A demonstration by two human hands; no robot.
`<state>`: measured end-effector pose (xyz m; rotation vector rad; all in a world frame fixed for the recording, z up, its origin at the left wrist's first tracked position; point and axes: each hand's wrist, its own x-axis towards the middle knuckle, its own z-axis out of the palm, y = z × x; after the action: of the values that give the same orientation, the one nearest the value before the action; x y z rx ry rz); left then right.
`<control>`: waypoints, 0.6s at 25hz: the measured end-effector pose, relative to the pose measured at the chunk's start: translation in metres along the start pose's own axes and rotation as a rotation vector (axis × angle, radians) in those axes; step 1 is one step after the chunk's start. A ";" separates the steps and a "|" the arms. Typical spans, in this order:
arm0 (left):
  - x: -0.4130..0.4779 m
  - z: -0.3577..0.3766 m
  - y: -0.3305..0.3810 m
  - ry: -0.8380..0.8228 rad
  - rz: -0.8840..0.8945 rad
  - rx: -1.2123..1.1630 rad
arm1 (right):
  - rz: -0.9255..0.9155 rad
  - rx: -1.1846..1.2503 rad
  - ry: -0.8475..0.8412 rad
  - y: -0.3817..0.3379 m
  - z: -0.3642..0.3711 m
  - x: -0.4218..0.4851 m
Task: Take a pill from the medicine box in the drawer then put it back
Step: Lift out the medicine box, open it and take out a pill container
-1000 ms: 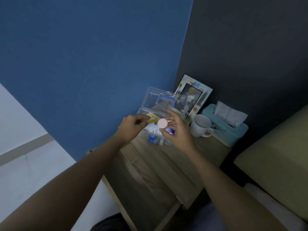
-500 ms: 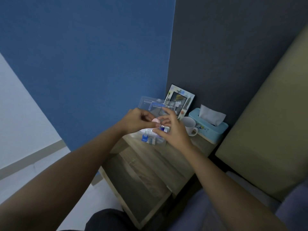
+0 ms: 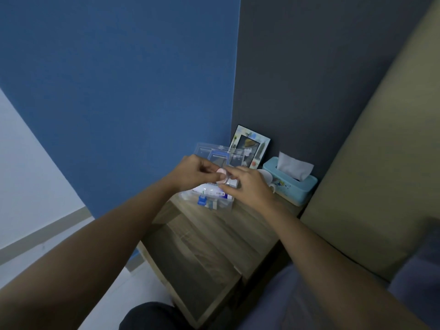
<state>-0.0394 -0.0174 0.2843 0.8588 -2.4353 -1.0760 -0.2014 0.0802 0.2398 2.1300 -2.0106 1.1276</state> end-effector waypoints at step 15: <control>0.004 -0.002 -0.007 -0.086 0.078 0.298 | -0.032 -0.013 0.156 -0.014 0.006 -0.010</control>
<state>-0.0391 -0.0248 0.2809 0.8104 -2.7223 -0.7476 -0.1856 0.0885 0.2363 1.9919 -1.9054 1.2306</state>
